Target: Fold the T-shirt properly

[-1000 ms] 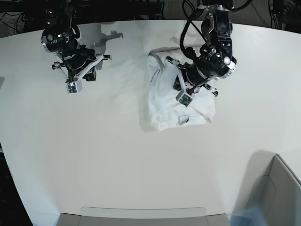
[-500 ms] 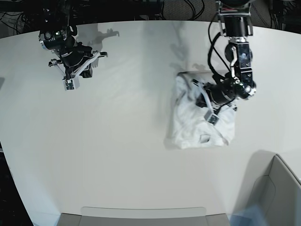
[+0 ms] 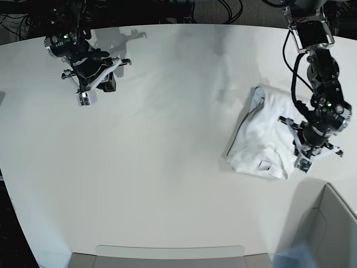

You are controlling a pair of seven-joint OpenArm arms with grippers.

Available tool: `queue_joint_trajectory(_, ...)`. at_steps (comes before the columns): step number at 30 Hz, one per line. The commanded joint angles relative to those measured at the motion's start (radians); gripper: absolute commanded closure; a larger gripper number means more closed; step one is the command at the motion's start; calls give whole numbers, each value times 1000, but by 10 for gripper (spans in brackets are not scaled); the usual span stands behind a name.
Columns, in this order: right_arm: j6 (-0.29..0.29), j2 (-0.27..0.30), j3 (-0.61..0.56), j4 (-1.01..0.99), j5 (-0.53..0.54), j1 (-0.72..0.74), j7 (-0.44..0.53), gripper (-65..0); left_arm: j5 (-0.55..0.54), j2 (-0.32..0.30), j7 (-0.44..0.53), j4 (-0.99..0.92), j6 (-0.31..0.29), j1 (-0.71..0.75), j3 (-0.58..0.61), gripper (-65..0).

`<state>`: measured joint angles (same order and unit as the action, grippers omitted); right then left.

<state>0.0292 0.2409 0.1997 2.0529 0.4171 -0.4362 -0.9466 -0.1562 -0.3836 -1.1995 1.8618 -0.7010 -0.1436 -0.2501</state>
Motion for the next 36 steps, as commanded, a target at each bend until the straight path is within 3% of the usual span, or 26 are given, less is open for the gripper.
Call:
queue_joint_trajectory(1, 1, 35, 7, 18, 30, -28, 13, -13, 2, 15, -44, 68, 3, -1, -41, 0)
queue_joint_trajectory(5, 1, 111, 14, 19, 200, -125, 13, -13, 2, 73, -139, 184, 3, 108, -191, 0)
queue_joint_trajectory(11, -4, 220, 36, 22, 449, -315, 15, -11, 2, 77, -138, 189, 3, 362, -384, 0)
queue_joint_trajectory(17, -4, 265, 45, 22, 498, -545, 15, -10, 0, 90, -93, 189, 3, 651, -495, 0)
queue_joint_trajectory(19, -4, 272, 43, 22, 495, -625, 13, -10, 0, 120, -56, 189, 3, 757, -516, 0)
queue_joint_trajectory(23, -2, 294, 42, 21, 423, -723, 13, -10, 2, 188, 56, 184, 3, 942, -526, 0)
queue_joint_trajectory(25, -2, 291, 7, 18, 311, -729, 11, -10, 4, 228, 88, 155, 3, 990, -499, 0)
queue_joint_trajectory(31, -4, 288, -270, -10, -50, -646, 11, -11, 25, 231, 169, -192, 3, 950, -329, 0)
queue_joint_trajectory(36, -5, 286, -449, -255, -157, -453, 13, -11, 183, 226, 338, -517, 3, 823, -199, 0)
